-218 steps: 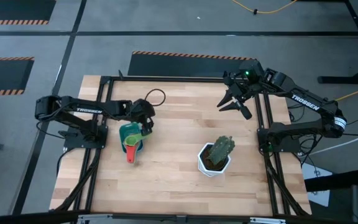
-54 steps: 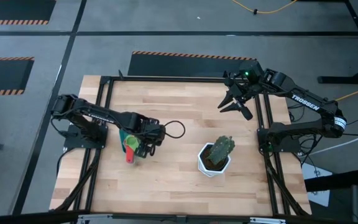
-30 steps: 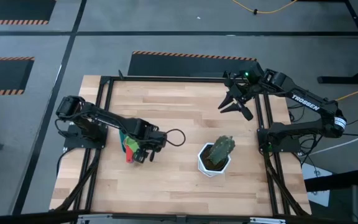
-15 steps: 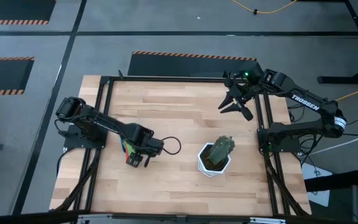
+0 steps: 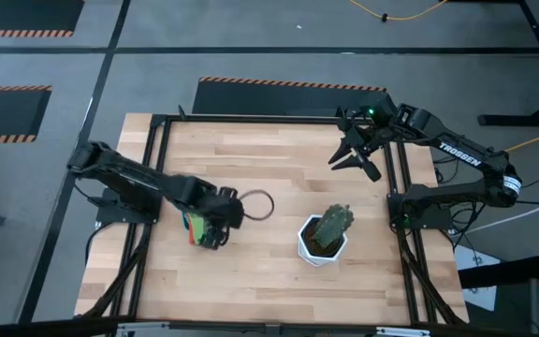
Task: Nest measuring cups in basket
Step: Return to Home Position
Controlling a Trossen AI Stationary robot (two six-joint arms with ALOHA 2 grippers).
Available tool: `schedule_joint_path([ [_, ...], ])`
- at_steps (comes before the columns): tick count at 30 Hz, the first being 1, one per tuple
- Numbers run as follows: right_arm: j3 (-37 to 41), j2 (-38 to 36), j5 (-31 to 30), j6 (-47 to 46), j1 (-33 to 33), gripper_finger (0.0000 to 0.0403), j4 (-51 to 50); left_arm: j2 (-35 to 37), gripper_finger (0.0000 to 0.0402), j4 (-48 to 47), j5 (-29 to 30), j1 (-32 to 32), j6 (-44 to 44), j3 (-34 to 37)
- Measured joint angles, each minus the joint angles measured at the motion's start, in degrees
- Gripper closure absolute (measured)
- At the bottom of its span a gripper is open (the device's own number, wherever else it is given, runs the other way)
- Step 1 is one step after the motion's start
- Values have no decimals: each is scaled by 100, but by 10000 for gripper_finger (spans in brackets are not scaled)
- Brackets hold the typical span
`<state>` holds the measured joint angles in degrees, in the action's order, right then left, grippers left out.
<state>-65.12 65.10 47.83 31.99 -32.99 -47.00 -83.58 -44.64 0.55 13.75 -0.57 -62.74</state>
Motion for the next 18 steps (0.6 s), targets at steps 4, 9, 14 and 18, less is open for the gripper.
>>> schedule_joint_path([
  [4,0,0,-16,2,1,308,0,799,140,117,423,-189,25,0],
  [9,0,0,-18,0,2,308,-2,2007,140,58,1231,-357,43,0],
  [14,0,2,-19,2,2,308,2,3075,140,19,1469,-373,200,-2],
  [18,0,2,-20,2,2,308,4,3666,140,-3,1360,-356,733,-7],
])
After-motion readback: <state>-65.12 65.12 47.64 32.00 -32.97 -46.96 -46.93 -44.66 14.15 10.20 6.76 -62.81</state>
